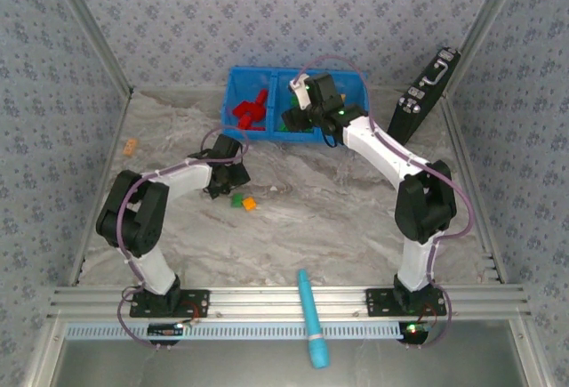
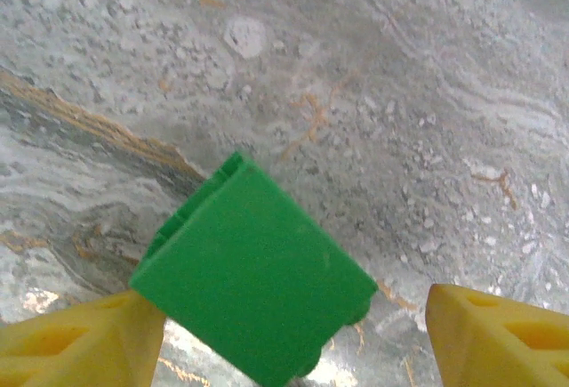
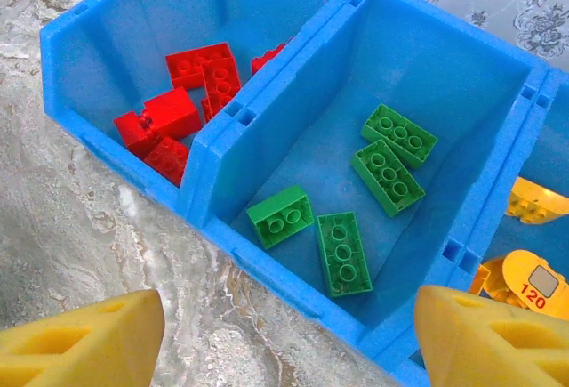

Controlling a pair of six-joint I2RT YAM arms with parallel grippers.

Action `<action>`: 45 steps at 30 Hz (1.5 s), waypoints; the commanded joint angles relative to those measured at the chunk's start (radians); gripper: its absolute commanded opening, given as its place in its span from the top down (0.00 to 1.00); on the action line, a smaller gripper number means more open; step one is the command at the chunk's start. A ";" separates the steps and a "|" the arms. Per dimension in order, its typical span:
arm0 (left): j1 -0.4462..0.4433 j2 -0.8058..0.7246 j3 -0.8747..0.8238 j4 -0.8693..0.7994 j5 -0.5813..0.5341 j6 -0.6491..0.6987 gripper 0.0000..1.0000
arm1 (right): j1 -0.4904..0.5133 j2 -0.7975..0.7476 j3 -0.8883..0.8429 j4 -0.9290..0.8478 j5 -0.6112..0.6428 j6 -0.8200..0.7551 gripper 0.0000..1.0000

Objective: Sort the legos into containers by color
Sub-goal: Pick up the lego from the center of the table.

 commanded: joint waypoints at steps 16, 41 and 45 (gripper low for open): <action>0.008 0.061 0.054 0.012 -0.040 -0.005 0.35 | -0.015 -0.028 -0.021 -0.001 -0.013 0.009 0.24; -0.010 -0.067 0.327 -0.137 -0.053 0.164 0.68 | -0.036 -0.125 -0.216 0.018 0.033 0.085 0.25; -0.027 0.004 0.516 -0.126 -0.023 0.218 0.68 | -0.020 -0.207 -0.378 0.046 -0.003 0.173 0.25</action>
